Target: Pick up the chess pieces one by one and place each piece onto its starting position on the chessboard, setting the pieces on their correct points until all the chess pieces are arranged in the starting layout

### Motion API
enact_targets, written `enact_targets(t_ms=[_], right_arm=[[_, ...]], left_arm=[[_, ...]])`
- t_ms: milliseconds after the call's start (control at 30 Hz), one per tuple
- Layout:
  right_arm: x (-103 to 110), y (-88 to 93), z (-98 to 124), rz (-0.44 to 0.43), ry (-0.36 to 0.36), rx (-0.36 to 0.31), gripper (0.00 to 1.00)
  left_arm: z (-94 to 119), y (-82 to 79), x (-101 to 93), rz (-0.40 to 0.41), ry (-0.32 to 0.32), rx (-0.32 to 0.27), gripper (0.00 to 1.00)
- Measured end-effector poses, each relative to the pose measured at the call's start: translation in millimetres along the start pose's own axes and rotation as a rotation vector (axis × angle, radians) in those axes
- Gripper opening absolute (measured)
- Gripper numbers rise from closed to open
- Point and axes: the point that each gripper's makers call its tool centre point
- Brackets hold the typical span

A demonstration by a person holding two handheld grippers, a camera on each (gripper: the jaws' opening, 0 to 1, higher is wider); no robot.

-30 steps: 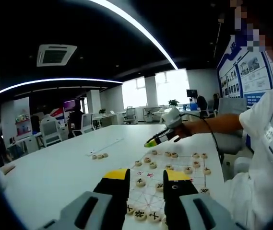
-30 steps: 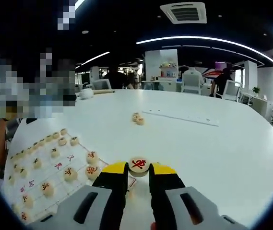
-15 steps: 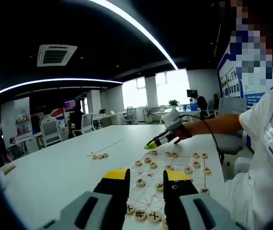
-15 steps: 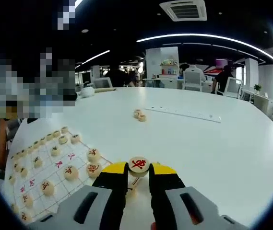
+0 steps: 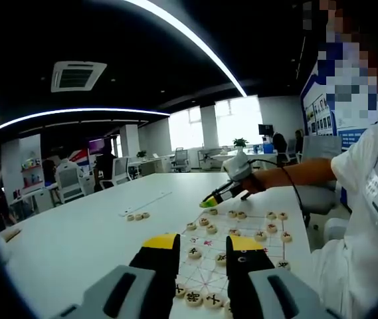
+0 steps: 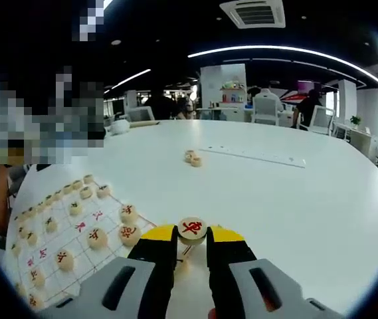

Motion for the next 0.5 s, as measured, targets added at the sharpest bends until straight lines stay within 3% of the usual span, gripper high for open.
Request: enact_targets(t_ms=[500], right_arm=[[1.4,6.5,-2.3,0.010,-0.005,0.028,0.19]], left_arm=[[-0.1,-0.6,-0.1,-0.001,0.001,-0.001,0.29]])
Point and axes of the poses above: the point that each gripper's makers call its tool centre point, and the gripper's own axes: z roughly backward along the fingers, x roughly to its left, y roughly out of its underside, and after that the axes turned 2 degrees about -z, right-handed
